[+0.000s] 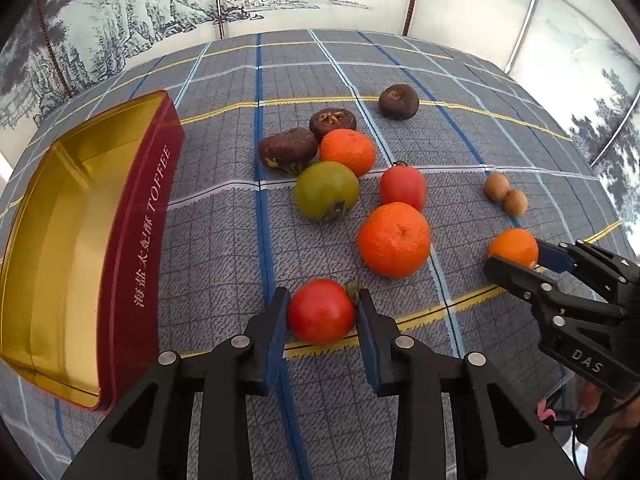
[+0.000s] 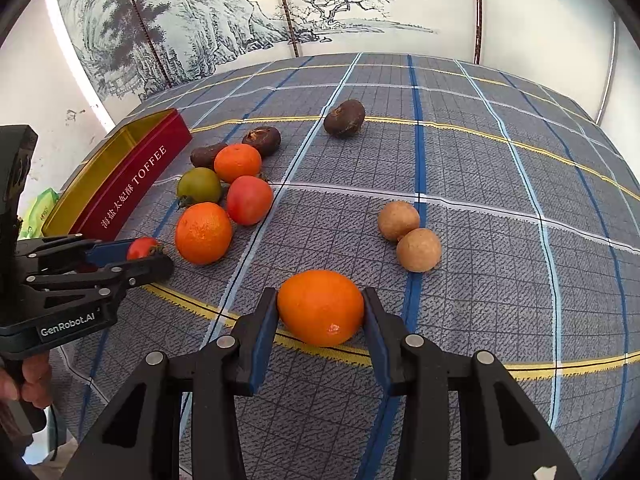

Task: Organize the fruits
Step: 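Carry the red tomato with the left gripper over the gold tin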

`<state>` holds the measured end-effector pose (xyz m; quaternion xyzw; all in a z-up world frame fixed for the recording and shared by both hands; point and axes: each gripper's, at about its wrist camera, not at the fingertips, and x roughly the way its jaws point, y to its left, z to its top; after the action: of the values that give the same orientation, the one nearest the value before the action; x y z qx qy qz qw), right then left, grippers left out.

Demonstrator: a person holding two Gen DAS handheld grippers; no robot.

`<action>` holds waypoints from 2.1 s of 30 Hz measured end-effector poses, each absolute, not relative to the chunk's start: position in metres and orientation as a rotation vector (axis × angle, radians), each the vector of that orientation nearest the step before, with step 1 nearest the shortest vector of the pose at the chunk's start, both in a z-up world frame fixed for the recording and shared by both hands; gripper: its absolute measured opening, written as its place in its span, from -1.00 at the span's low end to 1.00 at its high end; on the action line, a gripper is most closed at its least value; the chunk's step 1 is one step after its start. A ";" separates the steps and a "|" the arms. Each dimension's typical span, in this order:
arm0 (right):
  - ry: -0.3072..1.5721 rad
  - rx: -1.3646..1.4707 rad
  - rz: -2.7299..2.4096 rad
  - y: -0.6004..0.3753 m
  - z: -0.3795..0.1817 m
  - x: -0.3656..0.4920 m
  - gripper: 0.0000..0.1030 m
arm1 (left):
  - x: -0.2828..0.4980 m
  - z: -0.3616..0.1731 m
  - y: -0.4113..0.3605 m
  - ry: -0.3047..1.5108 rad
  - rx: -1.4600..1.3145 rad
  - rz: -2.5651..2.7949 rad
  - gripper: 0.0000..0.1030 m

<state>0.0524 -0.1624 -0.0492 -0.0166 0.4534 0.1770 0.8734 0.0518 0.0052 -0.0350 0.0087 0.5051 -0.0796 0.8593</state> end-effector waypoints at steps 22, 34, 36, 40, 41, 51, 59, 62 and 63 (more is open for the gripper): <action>0.956 -0.075 0.350 -0.159 -0.052 0.055 -0.25 | 0.043 0.035 0.121 0.949 0.011 0.044 -0.34; 0.969 -0.119 0.321 -0.152 -0.052 0.055 -0.25 | 0.057 -0.006 0.204 1.030 -0.066 0.190 -0.34; 0.972 -0.127 0.315 -0.151 -0.052 0.055 -0.25 | 0.057 -0.011 0.208 1.038 -0.069 0.196 -0.34; 0.975 -0.139 0.307 -0.148 -0.052 0.055 -0.25 | 0.058 -0.022 0.213 1.060 -0.080 0.200 -0.35; 0.975 -0.139 0.306 -0.148 -0.052 0.055 -0.25 | 0.057 -0.024 0.213 1.065 -0.083 0.205 -0.35; 0.973 -0.144 0.306 -0.147 -0.051 0.055 -0.26 | 0.056 -0.035 0.215 1.098 -0.108 0.219 -0.34; 0.972 -0.143 0.304 -0.148 -0.051 0.056 -0.27 | 0.056 -0.039 0.211 1.111 -0.093 0.228 -0.34; 0.970 -0.141 0.300 -0.148 -0.050 0.056 -0.27 | 0.056 -0.040 0.210 1.110 -0.093 0.229 -0.34; 0.968 -0.138 0.298 -0.148 -0.050 0.056 -0.27 | 0.057 -0.040 0.210 1.110 -0.092 0.230 -0.34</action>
<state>0.0555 -0.1481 -0.0496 -0.0662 0.4631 0.1427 0.8722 0.0565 0.2105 -0.0402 -0.0436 0.5256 0.1088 0.8426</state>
